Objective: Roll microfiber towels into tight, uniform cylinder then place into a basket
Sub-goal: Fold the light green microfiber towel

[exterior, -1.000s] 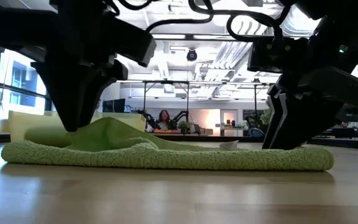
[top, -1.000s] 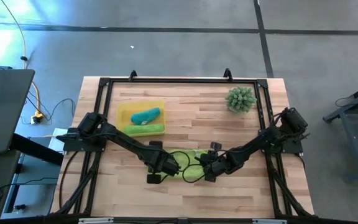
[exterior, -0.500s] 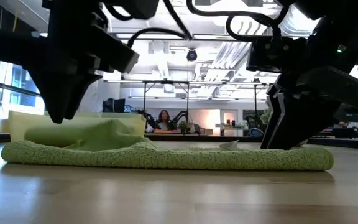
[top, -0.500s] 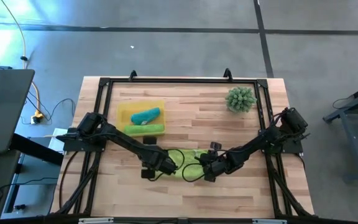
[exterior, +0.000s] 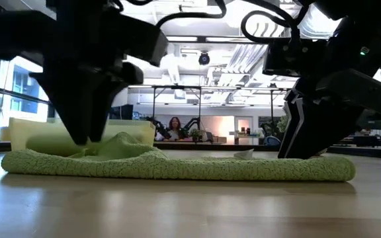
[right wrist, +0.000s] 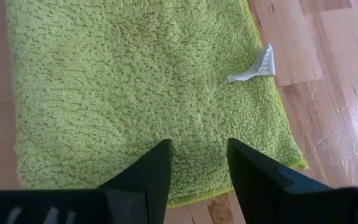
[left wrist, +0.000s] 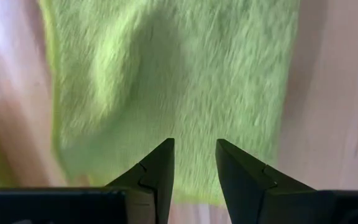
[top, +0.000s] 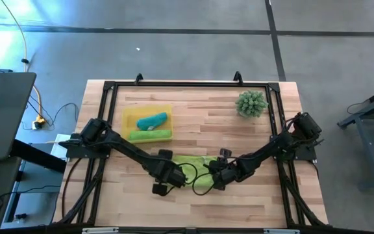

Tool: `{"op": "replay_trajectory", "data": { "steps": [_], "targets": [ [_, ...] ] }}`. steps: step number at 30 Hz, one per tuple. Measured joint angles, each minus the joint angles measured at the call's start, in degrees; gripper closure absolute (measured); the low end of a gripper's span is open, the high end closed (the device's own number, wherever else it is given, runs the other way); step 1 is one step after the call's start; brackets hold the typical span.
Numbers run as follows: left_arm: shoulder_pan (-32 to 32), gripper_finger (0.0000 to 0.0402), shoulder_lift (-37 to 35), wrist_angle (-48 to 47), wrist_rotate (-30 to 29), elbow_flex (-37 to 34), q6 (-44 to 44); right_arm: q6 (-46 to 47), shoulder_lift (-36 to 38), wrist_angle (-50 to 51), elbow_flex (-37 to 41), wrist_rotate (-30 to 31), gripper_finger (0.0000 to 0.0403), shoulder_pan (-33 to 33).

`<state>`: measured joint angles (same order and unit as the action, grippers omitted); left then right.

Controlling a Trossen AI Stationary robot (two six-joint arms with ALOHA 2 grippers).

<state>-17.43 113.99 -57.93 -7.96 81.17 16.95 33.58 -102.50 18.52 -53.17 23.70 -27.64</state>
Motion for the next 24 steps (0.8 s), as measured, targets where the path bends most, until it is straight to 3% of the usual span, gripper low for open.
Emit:
{"op": "replay_trajectory", "data": {
  "steps": [10,20,24],
  "targets": [
    [0.15,0.0296,0.00,3.69,7.14,-4.38,0.90,0.49,0.00,0.04,0.00,0.00,0.0253,0.02],
    [-0.04,0.0296,0.00,3.78,25.30,-4.38,0.25,4.34,0.22,-1.63,2.51,0.15,0.0253,0.24],
    [0.12,0.0296,-0.06,1.94,24.60,-3.32,-1.11,6.52,0.33,-2.36,3.26,0.24,0.0253,0.65]
  ]
}}
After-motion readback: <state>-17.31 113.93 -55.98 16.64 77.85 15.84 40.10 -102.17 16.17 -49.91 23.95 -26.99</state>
